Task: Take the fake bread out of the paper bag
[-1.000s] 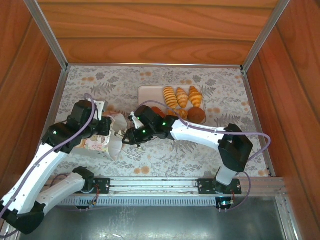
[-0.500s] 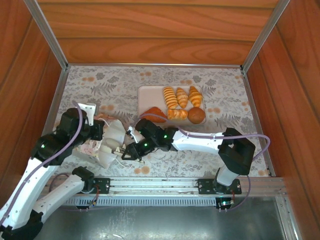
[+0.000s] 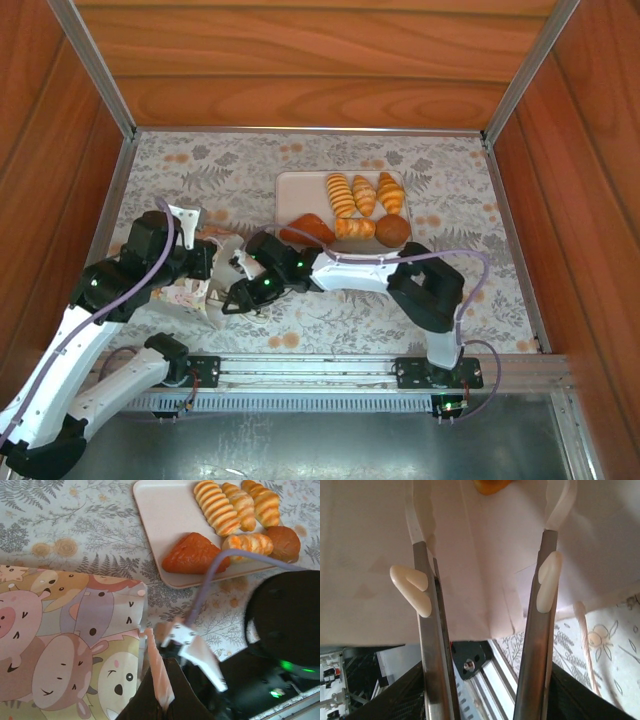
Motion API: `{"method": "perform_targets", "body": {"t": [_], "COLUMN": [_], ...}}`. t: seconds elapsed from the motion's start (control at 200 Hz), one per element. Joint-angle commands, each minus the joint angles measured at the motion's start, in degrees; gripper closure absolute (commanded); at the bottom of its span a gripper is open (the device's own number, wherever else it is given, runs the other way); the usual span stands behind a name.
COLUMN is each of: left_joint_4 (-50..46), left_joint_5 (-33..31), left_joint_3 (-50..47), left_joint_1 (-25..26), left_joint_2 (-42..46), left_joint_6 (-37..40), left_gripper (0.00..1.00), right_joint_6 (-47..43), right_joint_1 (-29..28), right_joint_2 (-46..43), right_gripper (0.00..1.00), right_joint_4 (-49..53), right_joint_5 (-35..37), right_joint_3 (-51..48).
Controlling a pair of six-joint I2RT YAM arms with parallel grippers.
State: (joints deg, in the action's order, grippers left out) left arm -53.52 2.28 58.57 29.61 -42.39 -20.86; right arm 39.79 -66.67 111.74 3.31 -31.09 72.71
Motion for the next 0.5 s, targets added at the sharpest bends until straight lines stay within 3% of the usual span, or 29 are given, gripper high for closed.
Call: {"method": "perform_targets", "body": {"t": [0.0,0.12,0.28,0.495], "left_joint_4": [1.09,2.48,3.61,4.42], "left_joint_5": [2.17,2.73,-1.64,-7.21], "left_joint_3": [-0.78,-2.01,-3.16,-5.24], "left_joint_1": [0.32,0.37,0.38,0.28], "left_joint_2": [0.21,0.61,2.64,5.62], "left_joint_6": [-0.16,0.37,0.18,-0.09], "left_gripper": [1.0,1.0,1.0,1.0], "right_joint_6": [-0.12,1.29,2.24,2.11], "right_joint_1": [0.32,0.22,0.26,0.63], "right_joint_2": [2.4,5.27,2.79,-4.27], "right_gripper": [0.44,0.49,0.63,0.66], "right_joint_4": [0.63,0.58,2.38,8.26], "right_joint_5": [-2.94,-3.56,3.12,10.07], "right_joint_3": [4.17,6.21,5.28,0.9]}}
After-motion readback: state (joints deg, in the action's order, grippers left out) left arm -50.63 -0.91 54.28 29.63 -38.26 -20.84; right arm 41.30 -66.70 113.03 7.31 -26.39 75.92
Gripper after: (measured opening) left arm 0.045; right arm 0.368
